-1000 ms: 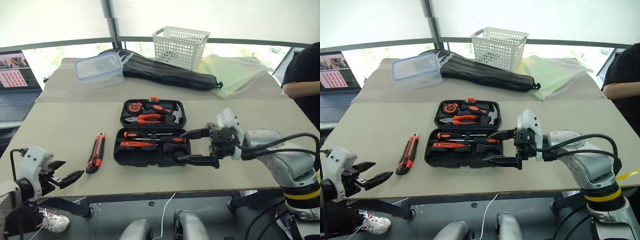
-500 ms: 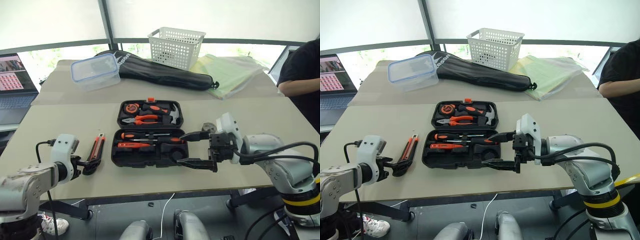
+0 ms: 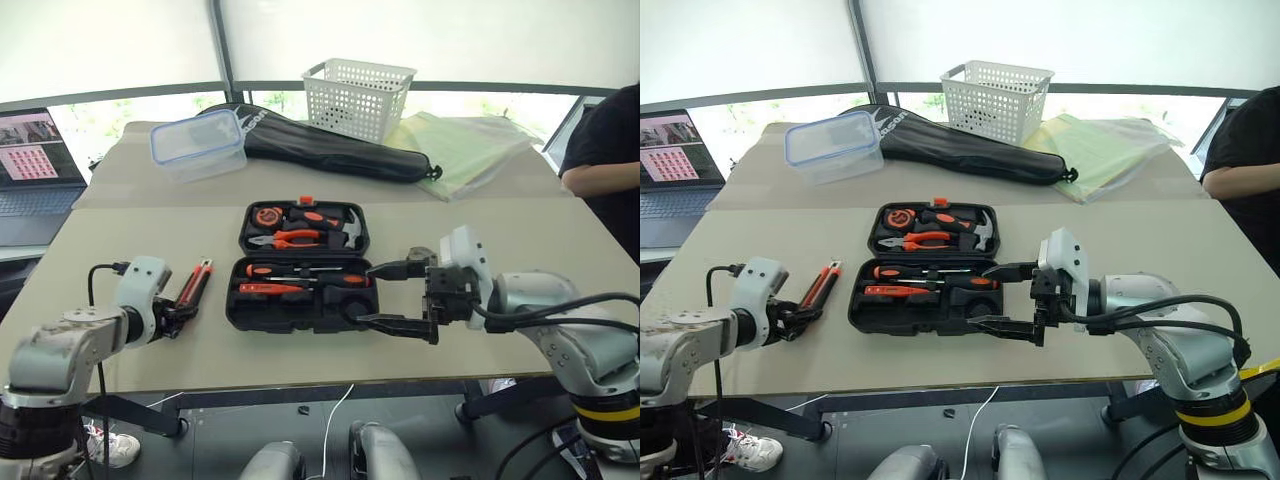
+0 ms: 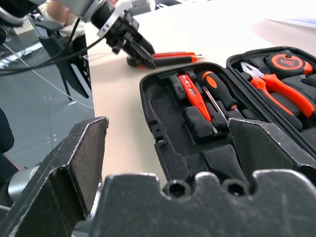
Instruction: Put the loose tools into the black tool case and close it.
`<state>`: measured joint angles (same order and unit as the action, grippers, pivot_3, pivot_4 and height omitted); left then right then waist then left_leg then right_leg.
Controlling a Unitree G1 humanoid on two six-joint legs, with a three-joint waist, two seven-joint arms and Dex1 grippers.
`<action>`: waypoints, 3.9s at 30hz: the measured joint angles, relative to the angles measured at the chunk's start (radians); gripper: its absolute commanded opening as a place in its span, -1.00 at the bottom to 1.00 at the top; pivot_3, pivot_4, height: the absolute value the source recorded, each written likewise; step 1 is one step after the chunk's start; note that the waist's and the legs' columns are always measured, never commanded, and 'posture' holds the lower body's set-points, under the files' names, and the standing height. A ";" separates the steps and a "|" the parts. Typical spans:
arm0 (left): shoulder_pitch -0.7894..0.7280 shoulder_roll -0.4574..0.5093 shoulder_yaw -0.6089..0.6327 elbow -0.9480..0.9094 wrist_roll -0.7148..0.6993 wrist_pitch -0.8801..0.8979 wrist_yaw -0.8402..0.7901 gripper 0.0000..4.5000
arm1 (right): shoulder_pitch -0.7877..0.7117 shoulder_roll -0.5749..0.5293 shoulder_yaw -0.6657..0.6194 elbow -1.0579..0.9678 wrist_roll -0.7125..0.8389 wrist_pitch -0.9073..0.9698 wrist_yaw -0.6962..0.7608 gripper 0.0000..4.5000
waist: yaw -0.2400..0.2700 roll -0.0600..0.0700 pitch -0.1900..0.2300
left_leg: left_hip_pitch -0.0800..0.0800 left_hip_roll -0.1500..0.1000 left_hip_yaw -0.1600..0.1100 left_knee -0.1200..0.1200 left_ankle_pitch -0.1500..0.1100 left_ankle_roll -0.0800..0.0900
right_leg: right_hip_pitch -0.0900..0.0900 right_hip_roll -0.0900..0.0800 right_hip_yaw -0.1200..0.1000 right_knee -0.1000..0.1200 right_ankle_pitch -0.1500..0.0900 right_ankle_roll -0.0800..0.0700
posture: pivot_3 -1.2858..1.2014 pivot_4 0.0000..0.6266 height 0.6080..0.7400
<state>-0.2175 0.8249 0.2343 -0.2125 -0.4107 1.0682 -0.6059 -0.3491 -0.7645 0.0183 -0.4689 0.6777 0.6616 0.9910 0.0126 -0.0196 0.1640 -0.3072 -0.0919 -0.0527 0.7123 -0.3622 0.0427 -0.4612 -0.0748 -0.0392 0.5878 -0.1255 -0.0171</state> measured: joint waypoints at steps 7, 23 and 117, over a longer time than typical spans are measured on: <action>-0.182 0.179 -0.146 0.033 -0.023 -0.478 -0.566 -0.23 | 0.021 -0.029 -0.006 -0.009 0.011 0.003 0.010 1.00 | -0.001 0.000 0.000 | -0.007 -0.002 0.002 0.002 0.001 0.001 | -0.006 -0.001 -0.003 -0.003 0.000 0.000 | 0.03 -0.52 1.00; -0.552 0.000 -0.627 0.470 0.345 -1.024 -0.959 -0.23 | 0.100 -0.040 -0.065 -0.114 0.052 0.046 -0.066 1.00 | -0.001 -0.001 0.001 | -0.015 0.001 0.002 0.005 0.004 0.014 | -0.009 0.000 -0.002 -0.008 0.003 -0.001 | 0.03 -0.52 1.00; -0.544 -0.164 -0.564 0.598 0.353 -1.071 -0.872 -0.98 | 0.125 -0.048 -0.033 -0.099 0.042 0.042 -0.073 1.00 | 0.029 0.008 -0.006 | -0.013 0.000 0.000 0.015 0.001 0.021 | 0.001 -0.001 -0.002 -0.010 0.005 0.005 | 0.03 -0.52 1.00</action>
<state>-0.7618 0.6607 -0.3299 0.3859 -0.0572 -0.0027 -1.4784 -0.2243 -0.8129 -0.0144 -0.5684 0.7200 0.7038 0.9178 0.0413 -0.0116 0.1581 -0.3198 -0.0923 -0.0522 0.7278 -0.3616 0.0633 -0.4604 -0.0761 -0.0407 0.5779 -0.1202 -0.0118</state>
